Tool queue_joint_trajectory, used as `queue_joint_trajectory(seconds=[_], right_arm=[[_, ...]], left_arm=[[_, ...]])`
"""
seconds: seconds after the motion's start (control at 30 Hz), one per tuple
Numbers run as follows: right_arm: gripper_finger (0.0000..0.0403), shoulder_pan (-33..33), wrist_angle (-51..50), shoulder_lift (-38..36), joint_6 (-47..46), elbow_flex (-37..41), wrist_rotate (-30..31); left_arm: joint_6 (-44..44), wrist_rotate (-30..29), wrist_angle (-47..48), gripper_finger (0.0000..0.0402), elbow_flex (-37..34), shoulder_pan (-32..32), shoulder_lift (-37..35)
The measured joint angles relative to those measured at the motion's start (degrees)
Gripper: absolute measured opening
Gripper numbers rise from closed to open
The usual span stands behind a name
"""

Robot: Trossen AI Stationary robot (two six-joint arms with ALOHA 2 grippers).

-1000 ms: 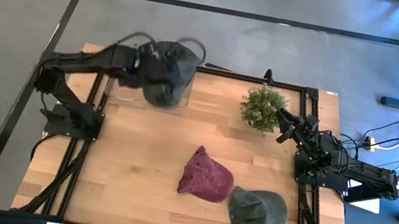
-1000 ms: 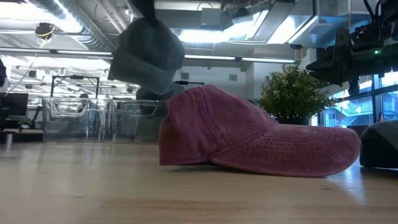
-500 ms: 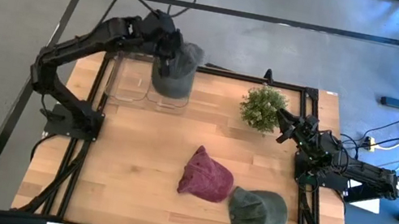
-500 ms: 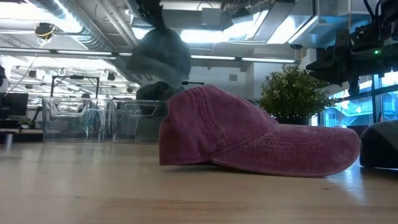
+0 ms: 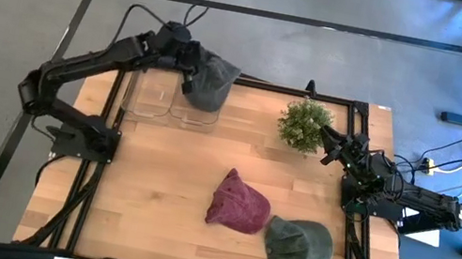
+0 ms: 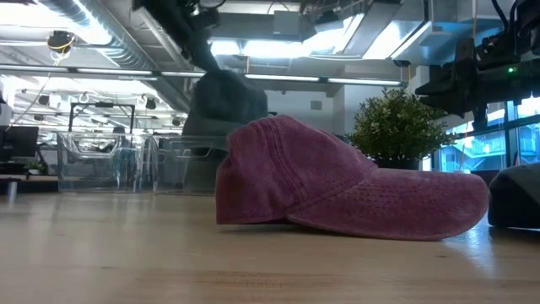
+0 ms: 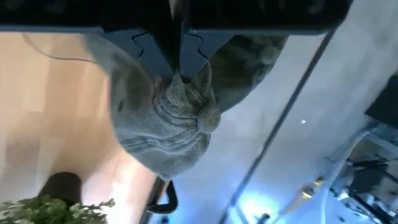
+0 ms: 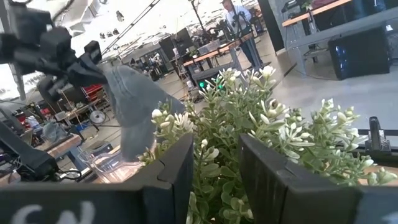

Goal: Pick & Place hat
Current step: Put the left black cap into the right transparent bin

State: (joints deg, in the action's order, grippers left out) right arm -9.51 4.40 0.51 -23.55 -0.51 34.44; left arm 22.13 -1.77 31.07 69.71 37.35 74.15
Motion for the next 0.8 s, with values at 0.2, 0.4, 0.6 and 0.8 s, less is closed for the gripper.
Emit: queue_joint_trajectory(seconds=[0.2,0.4,0.6,0.8], right_arm=[[0.0126,0.0,0.0,0.0,-0.5,0.0,0.0],[0.0126,0.0,0.0,0.0,-0.4,0.0,0.0],[0.0126,0.0,0.0,0.0,-0.4,0.0,0.0],[0.0126,0.0,0.0,0.0,-0.4,0.0,0.0]], left_arm=[[3.2,-1.8,-10.4,0.0003,-10.0,1.9,-0.8],[8.1,-7.7,-15.1,0.0003,-14.7,2.7,-0.8],[11.4,-12.1,-17.7,0.0003,-14.7,3.0,-0.8],[13.2,-11.9,-17.6,0.0003,-14.7,3.8,-0.8]])
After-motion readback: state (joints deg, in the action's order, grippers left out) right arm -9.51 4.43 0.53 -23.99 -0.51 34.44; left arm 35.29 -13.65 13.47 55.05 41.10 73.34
